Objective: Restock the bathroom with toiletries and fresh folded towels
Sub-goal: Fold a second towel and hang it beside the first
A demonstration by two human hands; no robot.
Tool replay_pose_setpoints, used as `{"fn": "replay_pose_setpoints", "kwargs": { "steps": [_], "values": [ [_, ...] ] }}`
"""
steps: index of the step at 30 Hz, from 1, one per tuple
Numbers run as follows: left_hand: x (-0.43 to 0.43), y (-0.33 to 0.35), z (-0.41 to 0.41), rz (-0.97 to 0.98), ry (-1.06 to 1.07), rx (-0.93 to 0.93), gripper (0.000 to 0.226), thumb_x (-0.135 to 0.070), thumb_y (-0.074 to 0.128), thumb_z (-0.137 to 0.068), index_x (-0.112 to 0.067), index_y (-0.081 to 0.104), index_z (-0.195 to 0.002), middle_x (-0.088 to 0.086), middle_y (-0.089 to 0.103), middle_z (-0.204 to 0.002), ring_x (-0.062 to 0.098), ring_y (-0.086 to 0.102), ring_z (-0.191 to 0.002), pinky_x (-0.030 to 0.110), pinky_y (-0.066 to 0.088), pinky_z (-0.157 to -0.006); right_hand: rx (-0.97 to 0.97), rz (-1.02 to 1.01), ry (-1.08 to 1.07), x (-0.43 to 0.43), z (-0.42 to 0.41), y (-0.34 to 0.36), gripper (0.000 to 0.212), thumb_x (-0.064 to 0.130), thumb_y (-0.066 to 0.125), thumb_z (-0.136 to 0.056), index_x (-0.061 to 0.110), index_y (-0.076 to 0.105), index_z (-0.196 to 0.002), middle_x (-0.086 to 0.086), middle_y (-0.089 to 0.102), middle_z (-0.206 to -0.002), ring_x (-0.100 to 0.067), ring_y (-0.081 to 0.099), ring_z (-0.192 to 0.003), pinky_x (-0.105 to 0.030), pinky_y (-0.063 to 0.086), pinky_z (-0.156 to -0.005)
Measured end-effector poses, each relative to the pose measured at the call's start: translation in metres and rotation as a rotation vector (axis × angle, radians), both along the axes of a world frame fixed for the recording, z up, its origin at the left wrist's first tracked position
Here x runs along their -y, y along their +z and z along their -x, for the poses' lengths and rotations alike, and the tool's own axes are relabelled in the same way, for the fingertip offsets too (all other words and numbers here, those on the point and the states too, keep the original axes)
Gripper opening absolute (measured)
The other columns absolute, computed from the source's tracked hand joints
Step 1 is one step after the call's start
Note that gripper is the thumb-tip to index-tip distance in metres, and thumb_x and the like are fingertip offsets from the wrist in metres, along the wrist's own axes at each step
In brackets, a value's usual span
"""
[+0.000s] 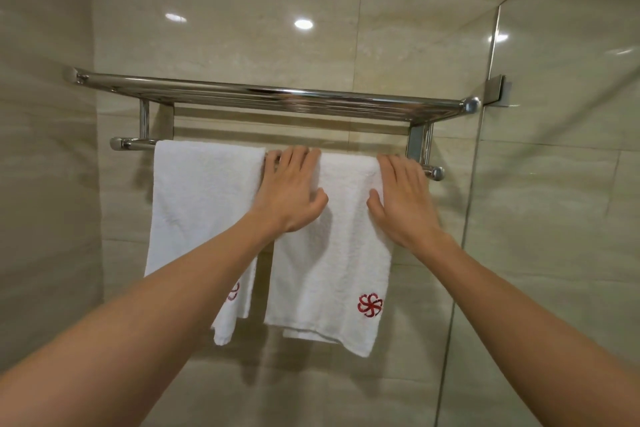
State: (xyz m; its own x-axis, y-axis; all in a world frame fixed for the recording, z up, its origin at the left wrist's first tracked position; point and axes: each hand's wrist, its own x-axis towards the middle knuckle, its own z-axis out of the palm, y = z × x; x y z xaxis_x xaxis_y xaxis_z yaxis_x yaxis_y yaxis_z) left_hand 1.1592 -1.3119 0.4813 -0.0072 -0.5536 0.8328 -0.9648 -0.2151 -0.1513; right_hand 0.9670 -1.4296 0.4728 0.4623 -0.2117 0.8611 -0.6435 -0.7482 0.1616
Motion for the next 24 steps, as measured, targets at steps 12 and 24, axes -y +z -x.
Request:
{"fn": "replay_pose_setpoints", "kwargs": {
  "steps": [12,24],
  "values": [
    [0.009,0.015,-0.006,-0.089,0.015,-0.081,0.065,-0.052,0.033,-0.084,-0.015,0.041,-0.136,0.007,0.049,-0.132,0.024,0.043,-0.126,0.055,0.012,-0.117,-0.063,0.005,-0.058,0.014,-0.002,0.008,0.065,0.042,0.035,-0.095,0.003,0.031,-0.147,-0.014,0.042,-0.144,-0.030,0.032,-0.138,-0.043,0.012,-0.122],
    [-0.004,0.009,-0.003,-0.184,0.046,-0.060,0.082,-0.049,0.042,-0.084,-0.012,0.014,-0.152,0.010,0.027,-0.151,0.026,0.018,-0.144,0.058,0.006,-0.118,-0.172,-0.057,-0.078,0.002,0.009,0.013,0.074,0.040,0.045,-0.097,0.006,0.013,-0.154,-0.013,0.023,-0.158,-0.029,0.013,-0.149,-0.040,0.000,-0.123]
  ]
}}
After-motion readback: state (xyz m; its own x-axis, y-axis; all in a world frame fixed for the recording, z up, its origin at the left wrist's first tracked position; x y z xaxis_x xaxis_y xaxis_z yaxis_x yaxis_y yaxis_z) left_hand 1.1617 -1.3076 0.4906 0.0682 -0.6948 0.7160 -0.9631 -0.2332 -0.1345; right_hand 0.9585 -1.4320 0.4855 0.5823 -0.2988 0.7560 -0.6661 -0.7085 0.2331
